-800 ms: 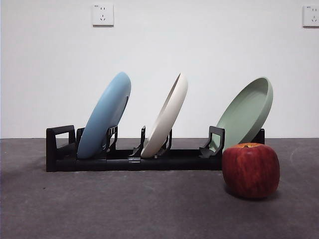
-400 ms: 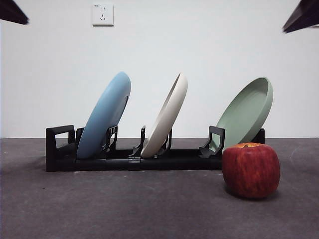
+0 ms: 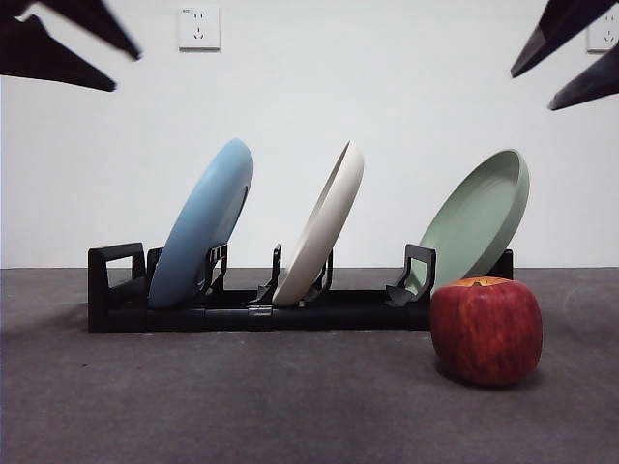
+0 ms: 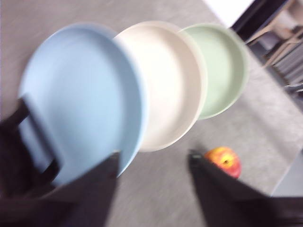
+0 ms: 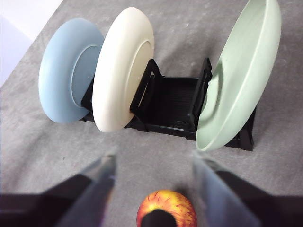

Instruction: Take the blue plate from the plate rack,put the plate on the table,take the apple from the table,put the apple in the plate

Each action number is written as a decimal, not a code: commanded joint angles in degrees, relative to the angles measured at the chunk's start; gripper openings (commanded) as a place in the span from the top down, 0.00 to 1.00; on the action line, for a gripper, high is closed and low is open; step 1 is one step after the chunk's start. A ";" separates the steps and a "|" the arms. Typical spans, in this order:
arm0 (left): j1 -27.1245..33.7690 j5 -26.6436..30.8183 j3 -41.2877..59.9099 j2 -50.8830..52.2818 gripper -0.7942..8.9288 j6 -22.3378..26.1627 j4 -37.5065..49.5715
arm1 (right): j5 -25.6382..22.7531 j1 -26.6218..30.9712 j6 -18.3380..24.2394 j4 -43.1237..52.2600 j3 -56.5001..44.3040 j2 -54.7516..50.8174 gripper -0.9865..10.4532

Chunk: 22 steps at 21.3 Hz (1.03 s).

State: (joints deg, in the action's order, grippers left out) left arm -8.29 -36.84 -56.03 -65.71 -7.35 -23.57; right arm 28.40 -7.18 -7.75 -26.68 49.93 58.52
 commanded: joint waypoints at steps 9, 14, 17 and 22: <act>-9.81 14.67 -25.88 -21.29 0.56 1.86 -11.08 | 0.11 -0.13 -0.37 -0.74 0.24 -0.04 0.64; -12.11 17.81 -28.46 -30.23 0.56 1.99 -10.62 | -0.02 -0.11 -0.33 -0.83 0.24 -0.04 0.64; -12.39 19.21 -28.46 -32.92 0.56 1.97 -10.40 | -0.04 -0.11 -0.33 -0.83 0.24 -0.04 0.64; -12.37 18.67 -28.46 -33.09 0.78 2.05 -9.05 | -0.26 -0.09 -0.33 -0.83 0.24 -0.04 0.64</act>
State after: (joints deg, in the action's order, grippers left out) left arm -20.56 -17.78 -84.64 -98.65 -6.00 -32.91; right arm 28.32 -7.18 -7.92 -27.57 49.93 58.52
